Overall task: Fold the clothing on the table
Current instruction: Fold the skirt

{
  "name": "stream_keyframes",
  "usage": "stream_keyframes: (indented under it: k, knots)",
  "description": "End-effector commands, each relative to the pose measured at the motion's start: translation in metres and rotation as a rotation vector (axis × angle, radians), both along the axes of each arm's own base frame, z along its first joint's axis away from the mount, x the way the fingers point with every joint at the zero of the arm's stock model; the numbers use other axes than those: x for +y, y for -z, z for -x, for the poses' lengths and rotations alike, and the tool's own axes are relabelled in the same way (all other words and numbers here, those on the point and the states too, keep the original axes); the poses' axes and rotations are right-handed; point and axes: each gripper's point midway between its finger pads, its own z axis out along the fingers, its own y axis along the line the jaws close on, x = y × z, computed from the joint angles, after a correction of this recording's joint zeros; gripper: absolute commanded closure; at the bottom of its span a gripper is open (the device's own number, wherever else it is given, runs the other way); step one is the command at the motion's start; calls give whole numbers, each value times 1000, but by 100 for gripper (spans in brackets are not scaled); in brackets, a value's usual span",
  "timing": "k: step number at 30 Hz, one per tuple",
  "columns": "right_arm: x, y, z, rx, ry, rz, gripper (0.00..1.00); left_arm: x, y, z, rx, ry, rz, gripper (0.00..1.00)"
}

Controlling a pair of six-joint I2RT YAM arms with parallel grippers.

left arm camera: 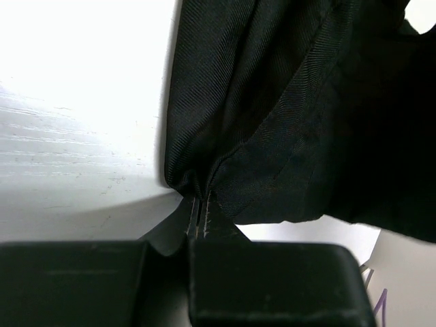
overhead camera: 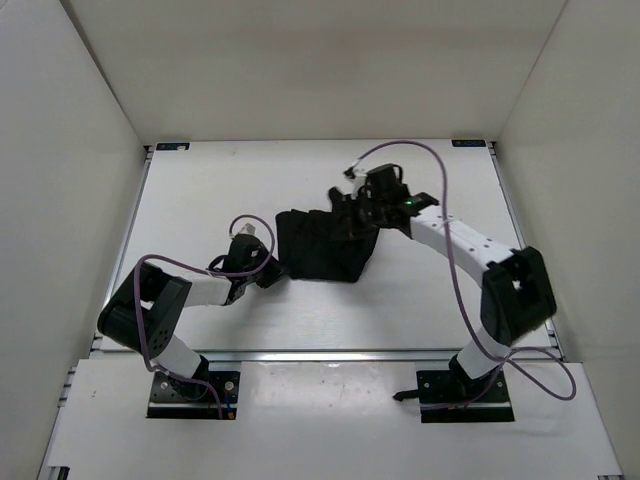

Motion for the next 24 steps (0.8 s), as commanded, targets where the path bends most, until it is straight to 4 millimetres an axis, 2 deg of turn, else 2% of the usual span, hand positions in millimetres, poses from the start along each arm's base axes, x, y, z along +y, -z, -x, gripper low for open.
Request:
stream_keyframes:
  k: [1, 3, 4, 6, 7, 9, 10, 13, 16, 18, 19, 20, 22, 24]
  knots:
    - [54, -9, 1, -19, -121, -69, 100, 4, -2, -9, -20, -20, -8, 100]
    - [72, 8, 1, 19, -165, -66, 100, 4, 1, -7, -13, -11, -7, 100]
    - [82, 4, 1, 10, -192, -75, 100, 5, 2, -7, -17, -15, -13, 100]
    - [94, 24, -1, 61, -218, -61, 100, 8, 7, -1, -5, -15, -10, 100]
    - [102, 18, -3, 43, -239, -68, 100, 7, 4, -1, -15, -12, 1, 100]
    - [112, 34, -1, 90, -273, -68, 100, 9, 7, 1, -10, -12, 11, 100]
    - [115, 32, 1, 95, -290, -77, 100, 10, 8, 3, -7, -5, 14, 100]
    - [126, 46, 8, 141, -342, -87, 100, 10, 11, 8, 1, 5, 19, 100]
    - [134, 51, 10, 167, -373, -96, 100, 10, 9, 5, -9, 2, 26, 100]
    - [139, 41, 16, 155, -424, -137, 92, 8, 7, 4, -15, 8, 34, 100]
    - [141, 34, 21, 152, -452, -159, 86, 7, 5, 3, -17, 12, 42, 98]
    - [143, 30, 26, 136, -473, -169, 76, 7, 4, 2, -22, 5, 44, 95]
    - [147, 1, 32, 29, -525, -219, 72, 8, 2, 2, -29, 6, 55, 79]
    - [141, -11, 38, -34, -535, -244, 68, 8, 2, 4, -22, 5, 63, 68]
